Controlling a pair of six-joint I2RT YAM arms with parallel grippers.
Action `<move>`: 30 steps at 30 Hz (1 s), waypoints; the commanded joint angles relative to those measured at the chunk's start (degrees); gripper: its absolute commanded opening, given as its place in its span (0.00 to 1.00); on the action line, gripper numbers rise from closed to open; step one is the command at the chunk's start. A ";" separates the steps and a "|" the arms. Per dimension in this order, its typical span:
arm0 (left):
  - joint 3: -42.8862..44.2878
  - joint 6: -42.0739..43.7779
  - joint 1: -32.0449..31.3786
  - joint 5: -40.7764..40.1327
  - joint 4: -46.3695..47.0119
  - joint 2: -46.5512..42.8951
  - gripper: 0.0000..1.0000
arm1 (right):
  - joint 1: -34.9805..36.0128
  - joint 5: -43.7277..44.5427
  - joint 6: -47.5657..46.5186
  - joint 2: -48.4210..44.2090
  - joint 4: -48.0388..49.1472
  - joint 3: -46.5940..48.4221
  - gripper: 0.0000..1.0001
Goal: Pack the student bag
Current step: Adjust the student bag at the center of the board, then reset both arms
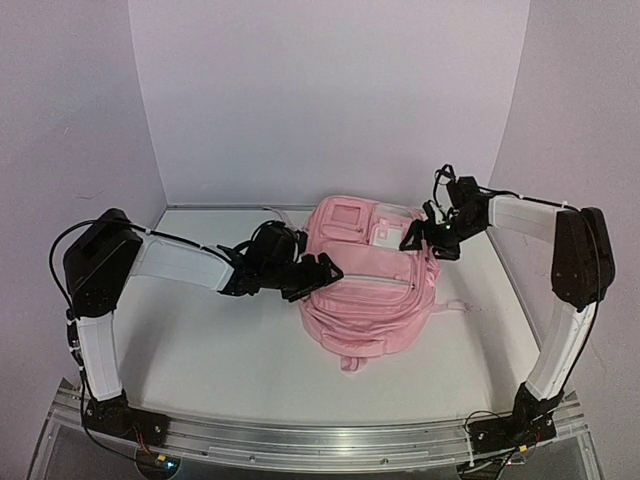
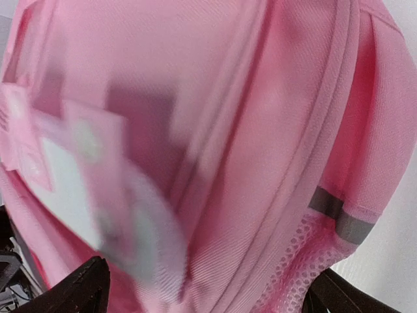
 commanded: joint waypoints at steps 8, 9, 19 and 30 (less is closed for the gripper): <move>-0.40 5.88 3.25 -12.57 -26.64 -23.93 1.00 | 1.17 3.84 -9.56 -9.33 -8.38 23.11 0.98; -1.74 5.97 5.11 -11.62 -26.71 -25.77 1.00 | 1.02 2.99 -10.33 -9.95 -9.17 23.47 0.98; -8.56 8.00 16.95 -16.56 -36.24 -41.29 1.00 | -3.95 -6.15 -17.06 -16.02 -14.95 10.41 0.98; -16.30 5.45 18.35 -13.50 -34.40 -37.57 1.00 | -15.76 -13.98 -20.16 -15.11 -14.63 -3.38 0.98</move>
